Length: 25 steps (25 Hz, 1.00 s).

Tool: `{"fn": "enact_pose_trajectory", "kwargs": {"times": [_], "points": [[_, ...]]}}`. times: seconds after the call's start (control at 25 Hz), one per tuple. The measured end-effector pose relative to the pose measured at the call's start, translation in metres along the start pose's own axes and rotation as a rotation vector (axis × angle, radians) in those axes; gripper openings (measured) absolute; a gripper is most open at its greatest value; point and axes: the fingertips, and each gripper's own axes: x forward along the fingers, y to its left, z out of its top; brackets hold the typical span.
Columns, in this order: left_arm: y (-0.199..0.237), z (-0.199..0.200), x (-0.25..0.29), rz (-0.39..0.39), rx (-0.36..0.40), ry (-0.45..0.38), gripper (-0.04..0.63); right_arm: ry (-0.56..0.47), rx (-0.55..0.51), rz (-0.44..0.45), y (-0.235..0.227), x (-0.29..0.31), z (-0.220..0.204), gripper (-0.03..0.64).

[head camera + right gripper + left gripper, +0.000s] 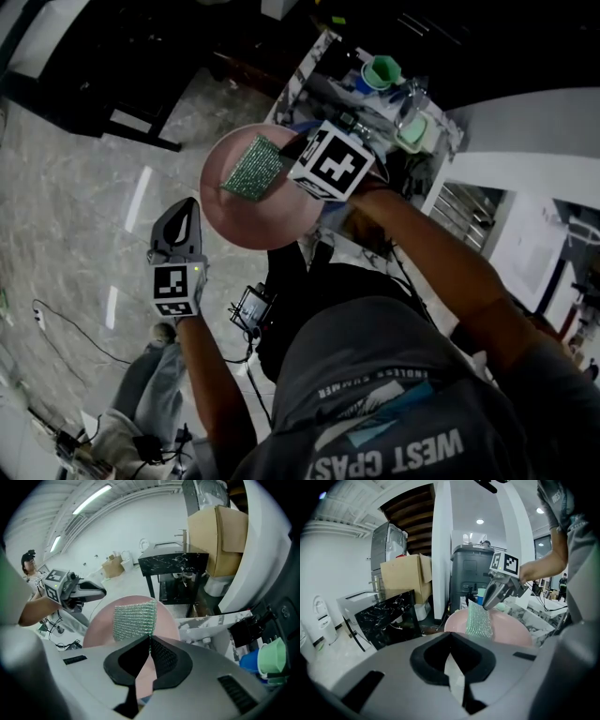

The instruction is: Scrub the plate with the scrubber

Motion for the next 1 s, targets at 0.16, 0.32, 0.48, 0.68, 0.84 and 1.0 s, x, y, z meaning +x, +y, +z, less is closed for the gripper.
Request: {"fn": "enact_pose_trajectory", "kwargs": {"times": [0.16,0.32,0.48,0.68,0.84,1.0], "points": [[0.001,0.005,0.005,-0.009,0.008,-0.001,0.0,-0.002,0.038,-0.043,-0.025,-0.015,-0.008,0.039],[0.0,0.013,0.011,-0.024,0.023,-0.005,0.0,0.01,0.06,-0.076,-0.038,-0.035,-0.029,0.037],[-0.003,0.02,0.017,-0.038,0.034,-0.011,0.0,0.043,0.045,-0.087,-0.033,-0.05,-0.054,0.035],[-0.009,0.019,0.022,-0.053,0.037,-0.009,0.0,0.057,0.065,-0.052,-0.01,-0.051,-0.077,0.034],[-0.012,0.015,0.021,-0.058,0.035,-0.006,0.0,0.025,0.098,-0.014,0.009,-0.037,-0.076,0.033],[-0.01,0.013,0.014,-0.048,0.034,-0.007,0.0,-0.051,0.188,0.024,0.016,-0.03,-0.065,0.032]]}}
